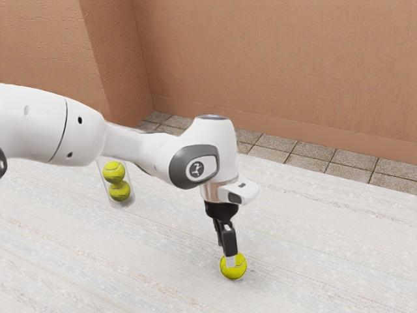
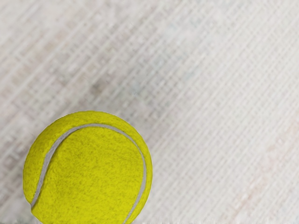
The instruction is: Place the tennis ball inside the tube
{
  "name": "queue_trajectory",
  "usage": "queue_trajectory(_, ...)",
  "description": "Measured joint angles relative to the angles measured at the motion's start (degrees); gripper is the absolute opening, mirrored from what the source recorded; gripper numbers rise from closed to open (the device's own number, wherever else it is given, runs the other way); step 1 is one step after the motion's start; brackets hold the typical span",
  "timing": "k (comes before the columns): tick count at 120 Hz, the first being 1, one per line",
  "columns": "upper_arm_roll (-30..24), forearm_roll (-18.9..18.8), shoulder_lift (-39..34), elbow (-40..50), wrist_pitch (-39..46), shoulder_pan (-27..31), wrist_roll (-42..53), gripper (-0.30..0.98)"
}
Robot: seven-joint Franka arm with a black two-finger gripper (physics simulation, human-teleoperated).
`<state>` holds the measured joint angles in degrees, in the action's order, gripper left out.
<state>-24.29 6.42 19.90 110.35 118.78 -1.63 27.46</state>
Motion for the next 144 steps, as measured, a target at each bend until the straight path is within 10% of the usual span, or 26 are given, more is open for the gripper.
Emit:
queue_trajectory(52,0.8,-1.3,7.2,1.9,13.5,-0.1,0.8,0.69)
queue_trajectory(83,1.2,-1.3,6.7,2.2,15.0,0.1,1.2,0.45)
queue_trajectory(144,3.2,-14.0,-9.7,-0.3,-6.1,4.4,-0.6,0.35)
